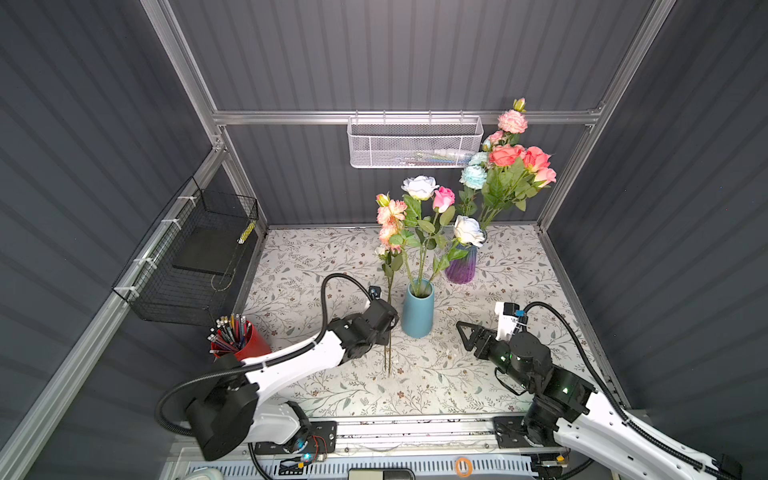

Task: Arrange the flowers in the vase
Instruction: 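Lower left gripper onto the white rose and pink rosebud stems on the table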

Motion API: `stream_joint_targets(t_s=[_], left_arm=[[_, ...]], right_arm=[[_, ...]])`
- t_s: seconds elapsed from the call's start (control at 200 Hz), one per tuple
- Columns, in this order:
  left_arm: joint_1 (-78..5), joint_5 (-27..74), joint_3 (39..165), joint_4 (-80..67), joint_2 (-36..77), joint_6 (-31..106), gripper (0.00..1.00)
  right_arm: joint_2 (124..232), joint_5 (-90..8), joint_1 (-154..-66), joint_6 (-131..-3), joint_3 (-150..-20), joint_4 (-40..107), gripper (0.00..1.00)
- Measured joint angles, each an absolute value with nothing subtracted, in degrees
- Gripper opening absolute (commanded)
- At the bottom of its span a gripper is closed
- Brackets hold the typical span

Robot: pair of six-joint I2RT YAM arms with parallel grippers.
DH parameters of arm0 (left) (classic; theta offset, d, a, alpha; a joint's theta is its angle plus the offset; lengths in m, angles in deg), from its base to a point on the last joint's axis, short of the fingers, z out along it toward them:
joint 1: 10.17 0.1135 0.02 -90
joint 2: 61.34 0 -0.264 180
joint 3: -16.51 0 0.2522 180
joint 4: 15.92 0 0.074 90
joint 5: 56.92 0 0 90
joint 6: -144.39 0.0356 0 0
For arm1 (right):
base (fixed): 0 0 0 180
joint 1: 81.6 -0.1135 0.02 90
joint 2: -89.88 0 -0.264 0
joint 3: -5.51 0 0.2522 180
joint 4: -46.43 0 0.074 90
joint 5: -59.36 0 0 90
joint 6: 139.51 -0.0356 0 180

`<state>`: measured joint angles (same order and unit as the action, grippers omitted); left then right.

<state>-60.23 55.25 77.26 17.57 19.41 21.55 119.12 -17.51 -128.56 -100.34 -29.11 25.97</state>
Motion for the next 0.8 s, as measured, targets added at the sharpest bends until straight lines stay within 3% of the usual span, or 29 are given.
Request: stream_joint_targets(t_s=[0.17, 0.54, 0.8], left_arm=[[-59.6, 50.7, 78.5, 18.3, 26.6, 18.9, 0.32], [-59.6, 45.4, 78.5, 18.7, 29.0, 17.0, 0.31], [-59.6, 48.2, 81.9, 20.3, 34.3, 17.0, 0.14]], right_arm=[[118.7, -17.5, -128.4, -100.5, -29.2, 25.0, 0.71], [120.1, -17.5, -128.3, -100.5, -29.2, 25.4, 0.71], [119.9, -17.5, -128.2, -100.6, -29.2, 25.3, 0.71]])
